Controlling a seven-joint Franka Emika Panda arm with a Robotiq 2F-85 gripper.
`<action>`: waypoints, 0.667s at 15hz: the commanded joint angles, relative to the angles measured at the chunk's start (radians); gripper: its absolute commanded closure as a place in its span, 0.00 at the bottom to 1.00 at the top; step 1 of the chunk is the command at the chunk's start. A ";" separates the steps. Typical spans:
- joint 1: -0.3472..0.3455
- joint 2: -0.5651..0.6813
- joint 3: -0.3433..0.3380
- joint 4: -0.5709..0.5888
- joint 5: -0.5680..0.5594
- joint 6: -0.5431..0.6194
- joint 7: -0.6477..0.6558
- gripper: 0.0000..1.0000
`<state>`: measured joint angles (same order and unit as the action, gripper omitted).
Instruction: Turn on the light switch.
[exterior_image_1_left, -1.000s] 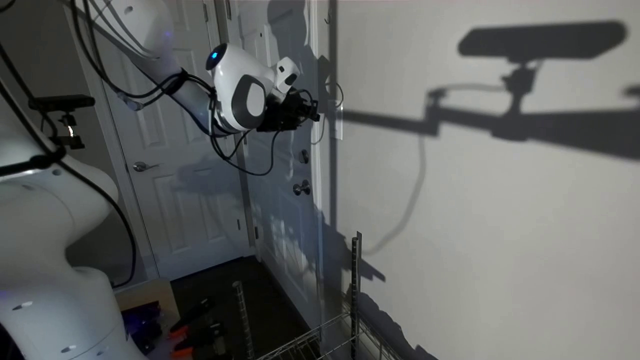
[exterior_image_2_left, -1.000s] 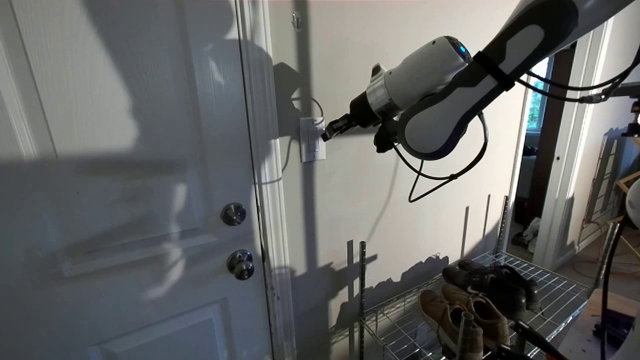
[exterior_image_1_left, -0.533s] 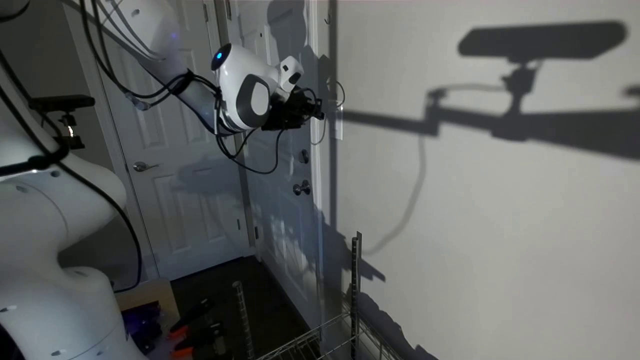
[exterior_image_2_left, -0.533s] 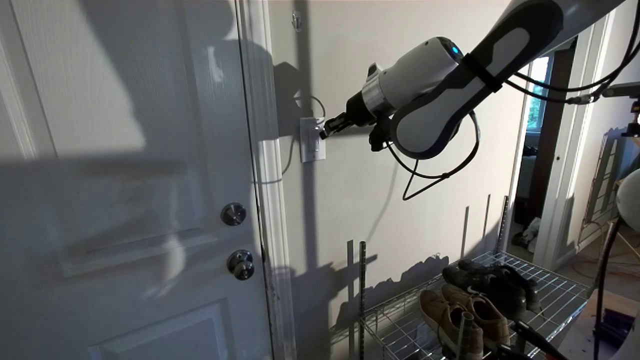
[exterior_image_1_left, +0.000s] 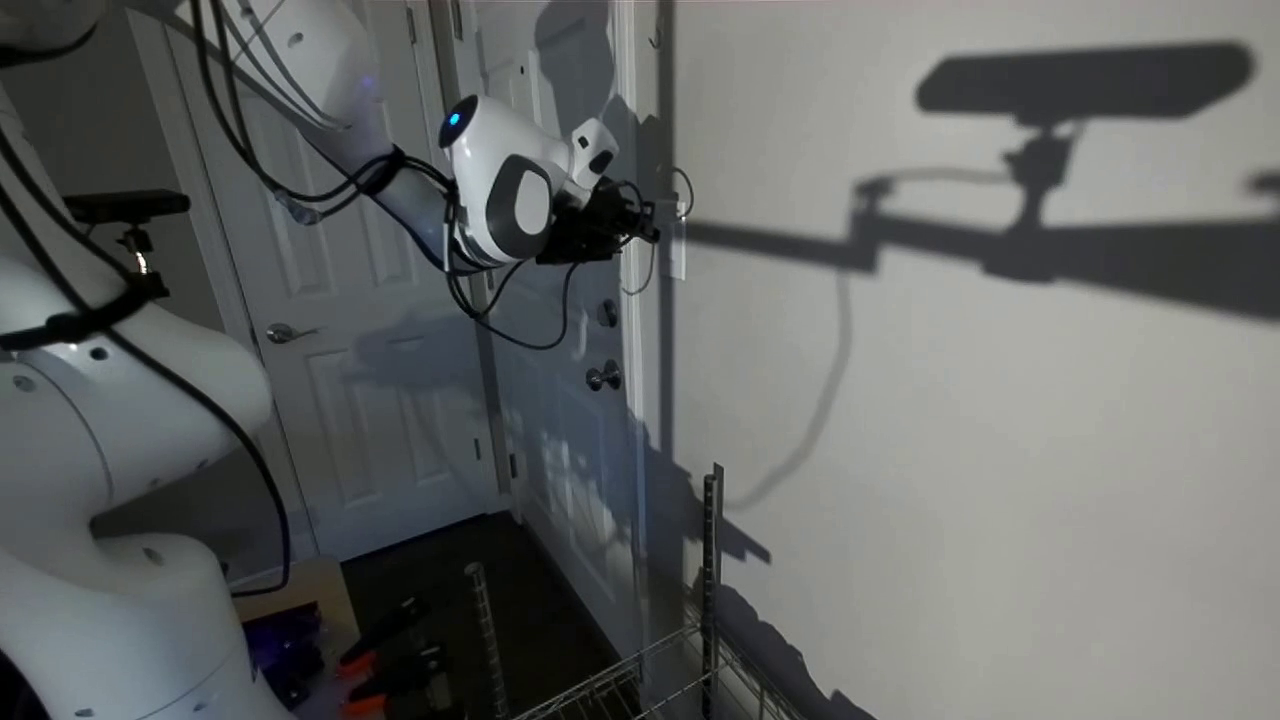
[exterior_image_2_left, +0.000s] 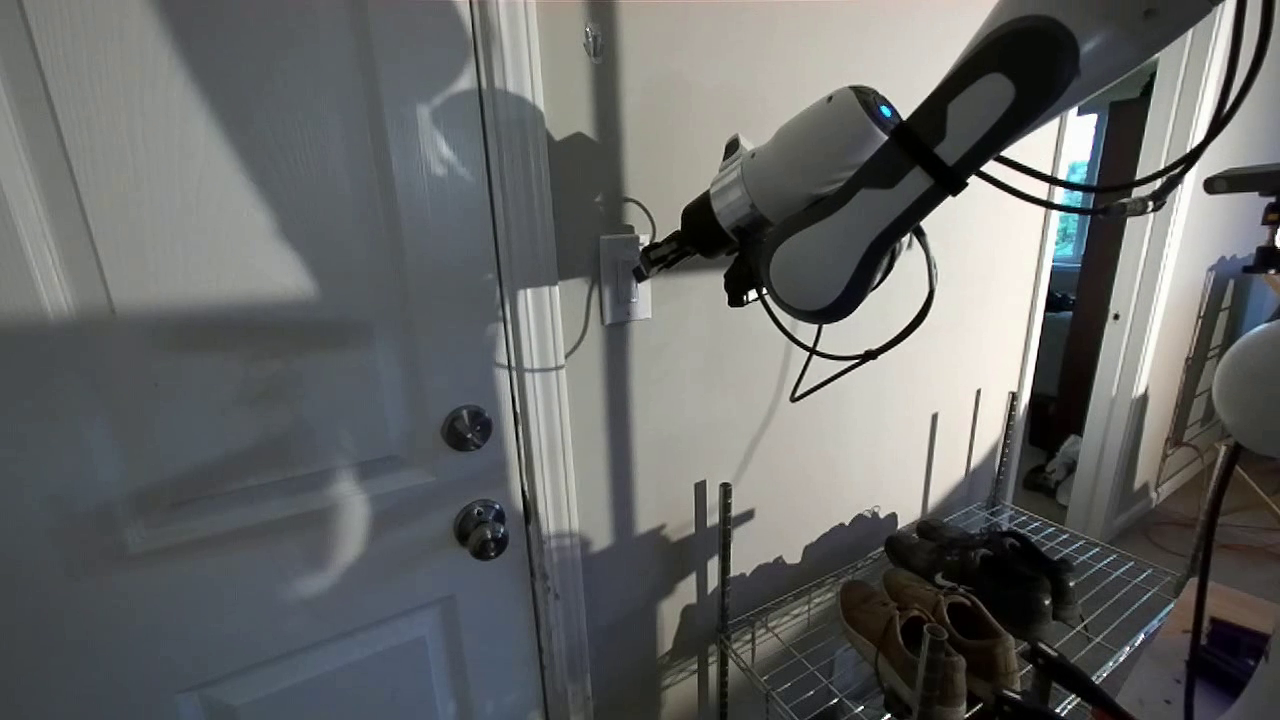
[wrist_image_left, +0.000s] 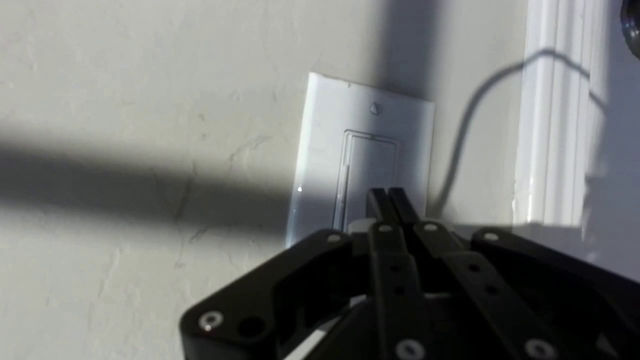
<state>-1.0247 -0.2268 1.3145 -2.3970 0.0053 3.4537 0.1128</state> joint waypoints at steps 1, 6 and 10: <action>-0.141 -0.025 0.138 0.035 0.029 0.000 0.016 0.94; -0.316 -0.058 0.308 0.104 0.029 0.000 0.049 0.94; -0.410 -0.090 0.389 0.130 0.025 0.016 0.081 0.94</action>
<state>-1.3408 -0.2686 1.6259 -2.3166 0.0093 3.4703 0.1542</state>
